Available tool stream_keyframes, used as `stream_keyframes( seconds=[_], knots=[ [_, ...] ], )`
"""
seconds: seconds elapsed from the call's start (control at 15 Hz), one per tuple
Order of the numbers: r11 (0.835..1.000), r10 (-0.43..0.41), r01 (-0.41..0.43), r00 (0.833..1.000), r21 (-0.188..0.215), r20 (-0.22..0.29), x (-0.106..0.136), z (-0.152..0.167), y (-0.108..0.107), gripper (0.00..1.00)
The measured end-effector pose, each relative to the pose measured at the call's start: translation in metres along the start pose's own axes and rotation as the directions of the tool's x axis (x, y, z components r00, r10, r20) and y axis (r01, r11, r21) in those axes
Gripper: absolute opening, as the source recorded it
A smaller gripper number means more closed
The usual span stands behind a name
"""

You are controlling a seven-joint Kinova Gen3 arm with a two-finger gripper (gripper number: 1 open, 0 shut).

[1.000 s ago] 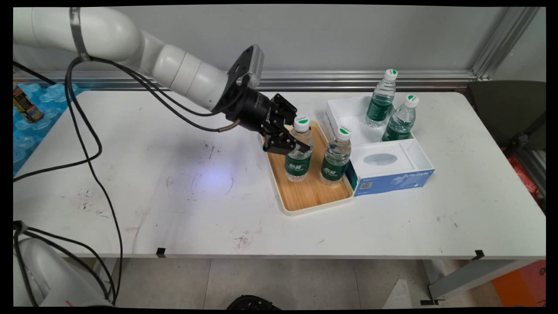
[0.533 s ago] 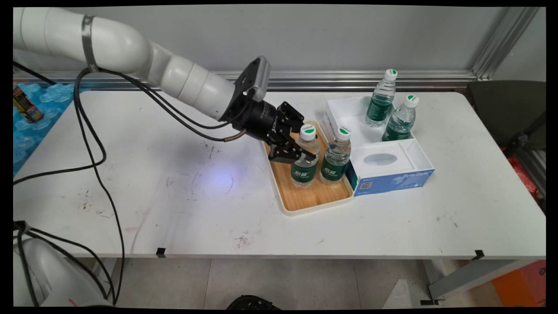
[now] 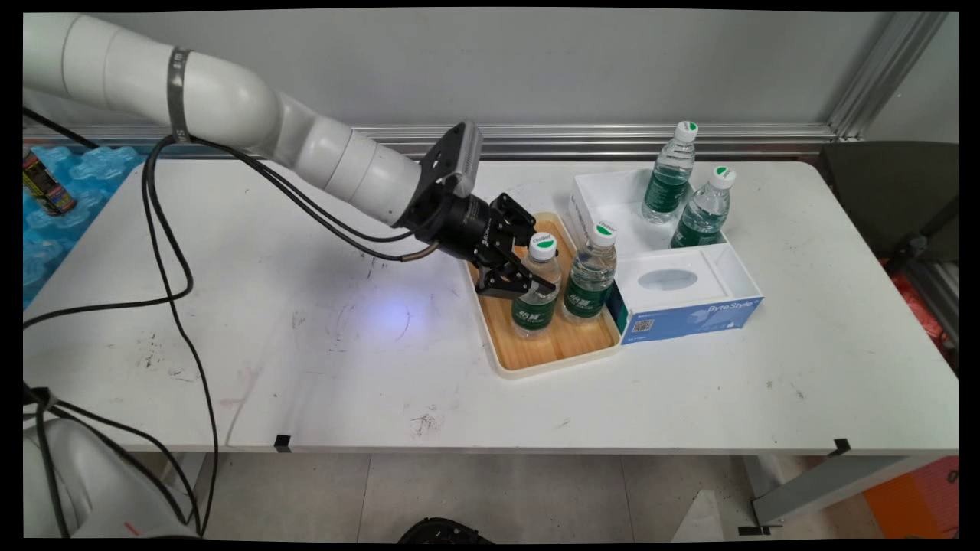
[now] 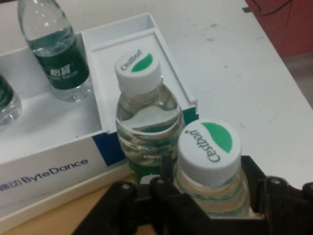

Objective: Place the picked object on the tray

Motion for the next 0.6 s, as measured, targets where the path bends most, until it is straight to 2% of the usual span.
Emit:
stream_keyframes(
  seconds=[0.33, 0.4, 0.6],
  knots=[
    [1.000, -0.004, 0.005, 1.000, -0.004, 0.009, -0.0050, 0.0052, 0.0021, 0.00],
    [1.000, -0.005, 0.006, 1.000, -0.005, 0.011, -0.0060, 0.0063, 0.0023, 1.00],
    [1.000, -0.008, 0.008, 1.000, -0.004, 0.015, -0.0083, 0.0075, 0.0025, 1.00]
  ],
)
